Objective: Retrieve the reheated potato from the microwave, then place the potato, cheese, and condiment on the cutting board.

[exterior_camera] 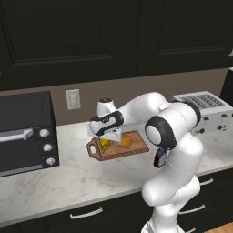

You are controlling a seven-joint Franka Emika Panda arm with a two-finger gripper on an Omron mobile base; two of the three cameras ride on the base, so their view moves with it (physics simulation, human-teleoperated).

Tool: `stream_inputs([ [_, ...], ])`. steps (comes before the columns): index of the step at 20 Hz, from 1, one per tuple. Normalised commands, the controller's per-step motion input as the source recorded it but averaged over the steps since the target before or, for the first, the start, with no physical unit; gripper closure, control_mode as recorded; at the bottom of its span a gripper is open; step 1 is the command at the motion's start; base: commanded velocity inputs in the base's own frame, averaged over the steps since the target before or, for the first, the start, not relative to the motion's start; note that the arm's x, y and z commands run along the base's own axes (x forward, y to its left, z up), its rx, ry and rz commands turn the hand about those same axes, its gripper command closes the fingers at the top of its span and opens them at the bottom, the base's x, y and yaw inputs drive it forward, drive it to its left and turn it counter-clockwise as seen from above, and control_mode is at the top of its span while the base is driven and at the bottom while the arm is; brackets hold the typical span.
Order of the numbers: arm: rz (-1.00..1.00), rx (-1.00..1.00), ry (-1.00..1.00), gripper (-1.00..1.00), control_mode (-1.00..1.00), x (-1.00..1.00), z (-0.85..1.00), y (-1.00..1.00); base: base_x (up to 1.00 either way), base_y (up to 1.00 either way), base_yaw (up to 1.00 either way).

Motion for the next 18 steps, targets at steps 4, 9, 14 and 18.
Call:
stream_inputs([
  [4, -0.01, 0.00, 0.00, -1.00, -1.00, -0.33, 0.15, 0.11, 0.00, 0.00, 0.00],
  [9, -0.01, 0.00, 0.00, -1.00, -1.00, -0.46, 0.11, 0.05, 0.00, 0.00, 0.00],
  [14, -0.01, 0.00, 0.00, -1.00, -1.00, -0.72, 0.07, 0.00, 0.00, 0.00, 0.00],
  [18, -0.01, 0.00, 0.00, -1.00, -1.00, -0.92, 0.19, 0.00, 0.00, 0.00, 0.00],
])
